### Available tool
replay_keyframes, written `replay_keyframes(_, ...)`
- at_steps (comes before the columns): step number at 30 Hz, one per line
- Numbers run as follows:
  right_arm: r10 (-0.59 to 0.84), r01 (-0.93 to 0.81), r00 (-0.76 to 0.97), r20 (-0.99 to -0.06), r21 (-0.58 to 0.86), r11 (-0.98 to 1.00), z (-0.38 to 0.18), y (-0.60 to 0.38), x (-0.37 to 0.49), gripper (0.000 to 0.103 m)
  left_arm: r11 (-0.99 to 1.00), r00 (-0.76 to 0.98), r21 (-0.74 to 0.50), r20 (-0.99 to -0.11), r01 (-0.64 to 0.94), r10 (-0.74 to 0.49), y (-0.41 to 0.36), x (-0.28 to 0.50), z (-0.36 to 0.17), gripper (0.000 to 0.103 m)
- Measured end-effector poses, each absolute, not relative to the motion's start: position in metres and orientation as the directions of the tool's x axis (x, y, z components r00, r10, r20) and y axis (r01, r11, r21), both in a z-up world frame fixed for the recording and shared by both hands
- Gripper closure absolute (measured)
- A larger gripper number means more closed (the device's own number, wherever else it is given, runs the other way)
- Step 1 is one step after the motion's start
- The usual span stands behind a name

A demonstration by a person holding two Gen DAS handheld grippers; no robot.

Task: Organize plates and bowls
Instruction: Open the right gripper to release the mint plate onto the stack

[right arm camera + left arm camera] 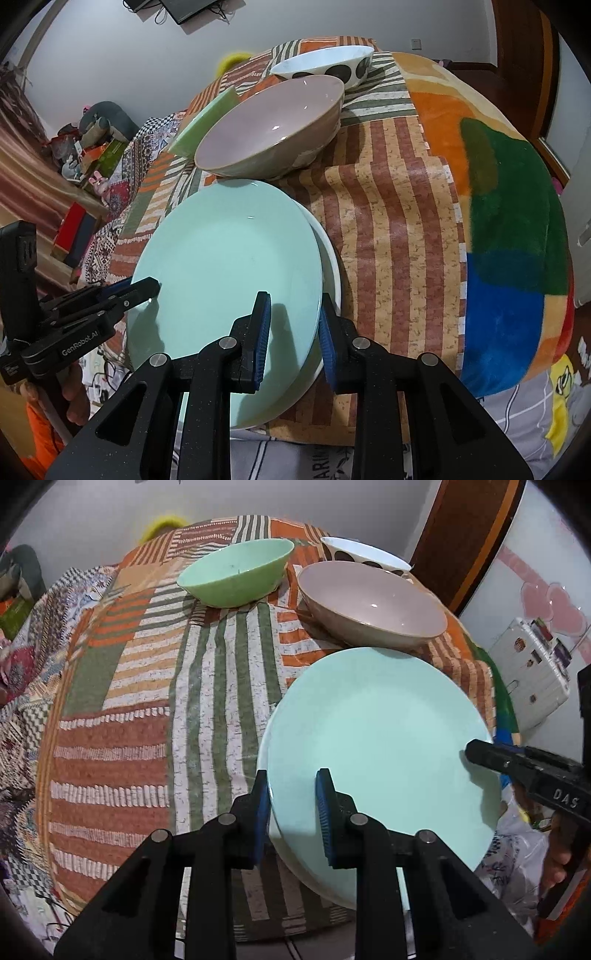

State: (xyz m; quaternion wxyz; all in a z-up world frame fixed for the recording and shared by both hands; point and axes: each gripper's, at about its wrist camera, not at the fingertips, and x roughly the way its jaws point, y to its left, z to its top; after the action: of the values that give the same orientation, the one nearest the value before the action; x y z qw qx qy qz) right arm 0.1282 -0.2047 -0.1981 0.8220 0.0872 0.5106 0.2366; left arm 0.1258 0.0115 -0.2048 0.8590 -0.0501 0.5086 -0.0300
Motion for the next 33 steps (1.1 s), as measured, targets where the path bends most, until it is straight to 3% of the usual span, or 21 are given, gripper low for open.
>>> replay_keyframes(7, 0.447, -0.336, 0.377, -0.811, 0.33, 0.882, -0.195, -0.198, 0.127, 0.078, 0.999, 0.488, -0.042, -0.871, 0.023, -0.048, 0.006, 0.124, -0.209, 0.08)
replay_keyframes(18, 0.402, -0.321, 0.44, -0.803, 0.278, 0.905, -0.185, -0.199, 0.125, 0.077, 0.998, 0.483, -0.065, -0.874, 0.009, -0.061, 0.01, 0.125, -0.21, 0.079)
replay_keyframes(23, 0.406, -0.331, 0.481, -0.777, 0.268, 0.905, -0.17, -0.205, 0.127, 0.07, 0.993, 0.472, -0.12, -0.875, 0.004, -0.108, 0.014, 0.127, -0.206, 0.079)
replay_keyframes(33, 0.425, -0.329, 0.513, -0.746, 0.286, 0.9, -0.155, -0.209, 0.135, 0.07, 0.987, 0.556, -0.149, -0.816, 0.056, -0.155, 0.007, 0.133, -0.161, 0.078)
